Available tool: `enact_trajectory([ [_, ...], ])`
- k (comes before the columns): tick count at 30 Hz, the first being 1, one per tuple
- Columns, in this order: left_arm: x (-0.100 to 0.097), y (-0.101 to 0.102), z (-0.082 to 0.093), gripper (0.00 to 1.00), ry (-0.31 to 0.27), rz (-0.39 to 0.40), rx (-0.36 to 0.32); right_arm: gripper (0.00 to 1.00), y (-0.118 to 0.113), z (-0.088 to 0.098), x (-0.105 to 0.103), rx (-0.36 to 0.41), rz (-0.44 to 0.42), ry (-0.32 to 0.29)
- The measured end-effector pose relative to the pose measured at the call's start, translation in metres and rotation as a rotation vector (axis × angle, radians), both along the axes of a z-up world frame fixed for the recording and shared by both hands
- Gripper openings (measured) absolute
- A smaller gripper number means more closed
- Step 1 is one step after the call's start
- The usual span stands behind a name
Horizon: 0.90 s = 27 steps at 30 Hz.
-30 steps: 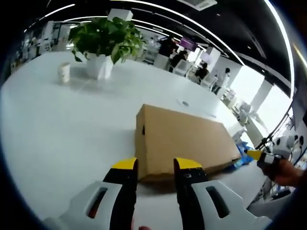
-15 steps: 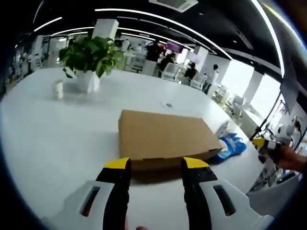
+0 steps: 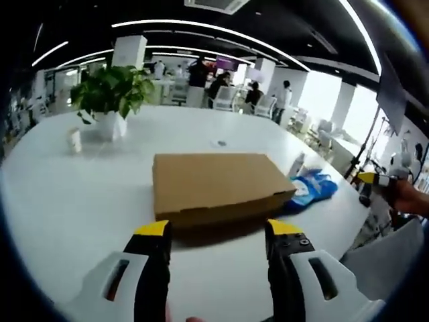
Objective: Operate the shoe box by opening the lid, removing the specified soft item, and placing it in the target area until the item is outside and the box remains undamaged.
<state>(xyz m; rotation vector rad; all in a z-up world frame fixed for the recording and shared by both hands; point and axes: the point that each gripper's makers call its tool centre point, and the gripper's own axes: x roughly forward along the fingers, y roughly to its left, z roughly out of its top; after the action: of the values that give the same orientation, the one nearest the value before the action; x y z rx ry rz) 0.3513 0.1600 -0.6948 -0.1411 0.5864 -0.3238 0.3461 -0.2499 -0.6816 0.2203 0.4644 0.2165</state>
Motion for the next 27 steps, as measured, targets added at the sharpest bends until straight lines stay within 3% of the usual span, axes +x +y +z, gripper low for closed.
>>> enact_trajectory([
  [3,0.003,-0.001,0.009,0.59,-0.015,0.04,-0.044,0.64,0.003,0.001,-0.002,0.008,-0.014,0.006],
  [9,-0.004,-0.016,0.004,0.6,-0.012,-0.009,0.009,0.65,0.011,0.001,-0.005,0.017,-0.043,0.008],
  [12,-0.004,-0.019,0.004,0.61,-0.014,-0.006,-0.044,0.65,0.01,0.003,-0.005,-0.003,-0.036,-0.001],
  [15,-0.008,-0.017,0.001,0.61,-0.007,-0.017,0.018,0.65,0.005,0.002,-0.006,0.009,-0.06,0.002],
  [27,-0.01,-0.026,-0.004,0.61,0.011,-0.05,0.0,0.64,0.006,0.004,-0.007,0.019,-0.062,-0.004],
])
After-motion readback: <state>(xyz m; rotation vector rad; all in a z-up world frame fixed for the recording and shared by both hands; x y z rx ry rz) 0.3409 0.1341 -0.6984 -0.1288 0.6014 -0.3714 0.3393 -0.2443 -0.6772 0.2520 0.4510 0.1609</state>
